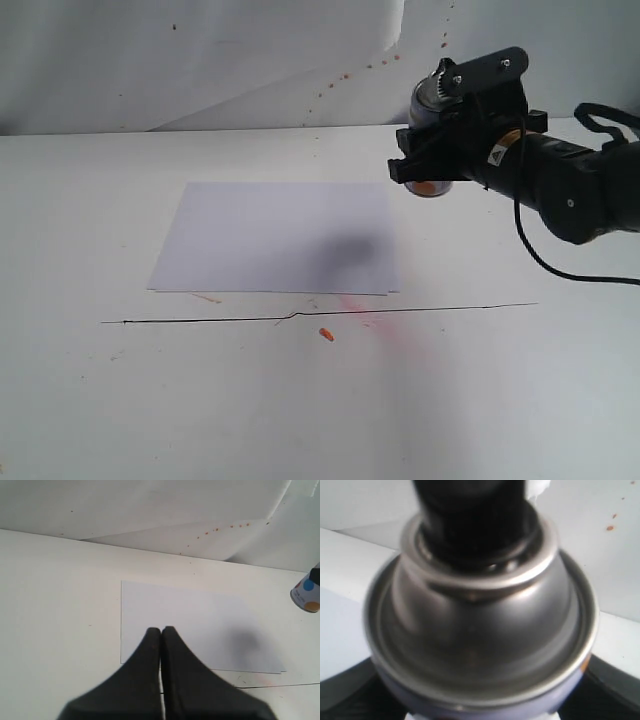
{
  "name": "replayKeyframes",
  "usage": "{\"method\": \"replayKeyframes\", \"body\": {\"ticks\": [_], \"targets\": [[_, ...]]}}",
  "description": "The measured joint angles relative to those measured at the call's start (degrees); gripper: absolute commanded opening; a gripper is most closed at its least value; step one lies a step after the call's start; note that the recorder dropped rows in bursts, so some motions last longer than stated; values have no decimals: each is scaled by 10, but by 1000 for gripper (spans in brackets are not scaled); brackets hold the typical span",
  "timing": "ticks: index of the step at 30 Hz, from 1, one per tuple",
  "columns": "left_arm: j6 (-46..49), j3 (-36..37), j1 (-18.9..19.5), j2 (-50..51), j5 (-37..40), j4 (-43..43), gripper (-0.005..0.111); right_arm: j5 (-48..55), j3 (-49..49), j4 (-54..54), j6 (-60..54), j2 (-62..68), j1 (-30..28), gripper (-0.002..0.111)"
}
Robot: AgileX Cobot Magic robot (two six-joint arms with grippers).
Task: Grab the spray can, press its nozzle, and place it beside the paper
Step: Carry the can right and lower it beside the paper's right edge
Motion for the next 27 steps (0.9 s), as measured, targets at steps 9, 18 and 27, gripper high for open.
{"method": "replayKeyframes", "body": {"ticks": [9,18,27], "targets": [[0,0,0,0,0,0,0,-11,5,1,0,36,0,0],[0,0,0,0,0,0,0,-40,-5,21,0,89,-2,0],[0,0,0,0,0,0,0,-66,-8,45,-23,134,-6,0]]}}
